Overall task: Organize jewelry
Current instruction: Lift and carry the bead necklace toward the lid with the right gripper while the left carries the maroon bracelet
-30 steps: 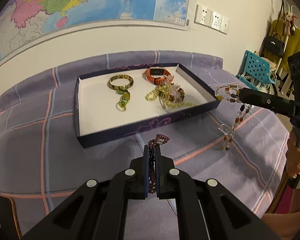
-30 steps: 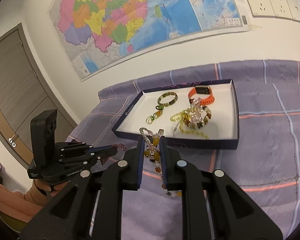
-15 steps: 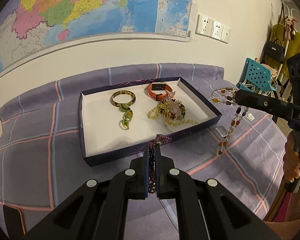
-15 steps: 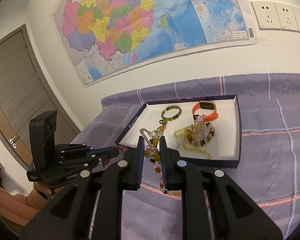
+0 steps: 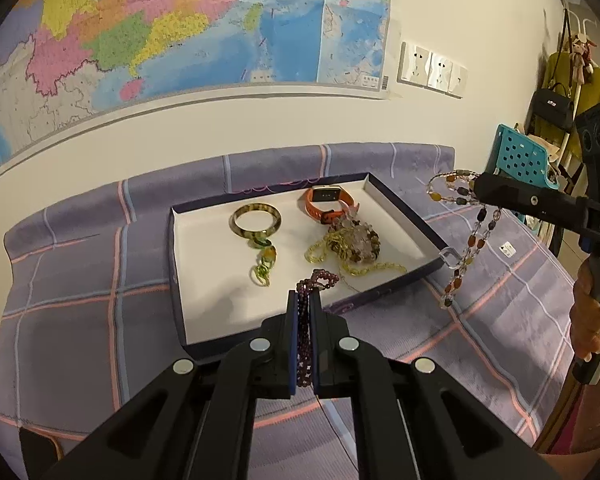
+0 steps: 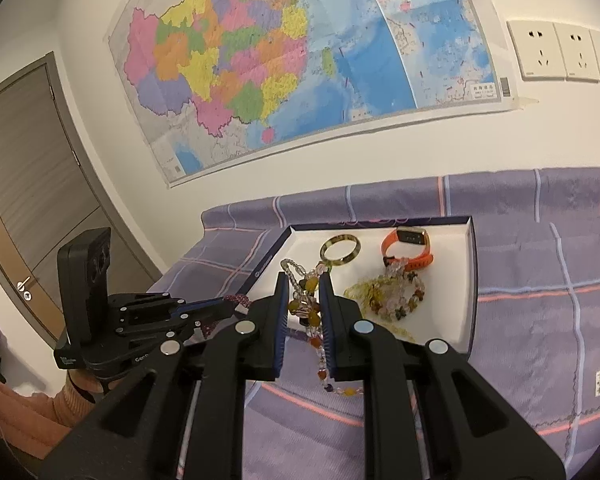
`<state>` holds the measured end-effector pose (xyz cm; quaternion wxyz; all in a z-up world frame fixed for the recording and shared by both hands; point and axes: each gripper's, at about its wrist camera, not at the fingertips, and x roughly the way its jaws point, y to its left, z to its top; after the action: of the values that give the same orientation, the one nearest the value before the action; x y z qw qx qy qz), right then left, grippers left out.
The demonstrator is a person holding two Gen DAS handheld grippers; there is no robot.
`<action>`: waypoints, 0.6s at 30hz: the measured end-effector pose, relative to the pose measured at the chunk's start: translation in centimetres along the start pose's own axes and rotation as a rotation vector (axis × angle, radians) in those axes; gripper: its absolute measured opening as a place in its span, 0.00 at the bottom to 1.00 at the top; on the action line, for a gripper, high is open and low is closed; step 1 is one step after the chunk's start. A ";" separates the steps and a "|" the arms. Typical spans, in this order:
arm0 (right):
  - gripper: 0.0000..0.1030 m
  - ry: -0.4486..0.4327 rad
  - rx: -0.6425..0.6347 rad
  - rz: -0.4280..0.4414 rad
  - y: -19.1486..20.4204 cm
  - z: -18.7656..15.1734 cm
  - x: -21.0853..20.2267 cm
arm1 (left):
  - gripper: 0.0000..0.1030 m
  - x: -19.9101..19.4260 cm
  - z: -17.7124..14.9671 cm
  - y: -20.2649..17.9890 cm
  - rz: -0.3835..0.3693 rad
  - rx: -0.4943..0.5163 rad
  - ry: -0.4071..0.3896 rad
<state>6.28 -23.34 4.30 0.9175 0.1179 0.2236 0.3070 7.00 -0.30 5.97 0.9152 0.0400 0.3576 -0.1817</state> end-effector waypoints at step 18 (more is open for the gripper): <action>0.15 -0.027 0.017 -0.018 -1.4 3.0 1.6 | 0.04 1.2 1.3 1.1 0.028 -0.019 -0.002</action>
<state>9.57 -23.70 5.89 0.9222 0.1276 0.2148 0.2952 9.05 0.13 6.09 0.9183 0.0361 0.3579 -0.1653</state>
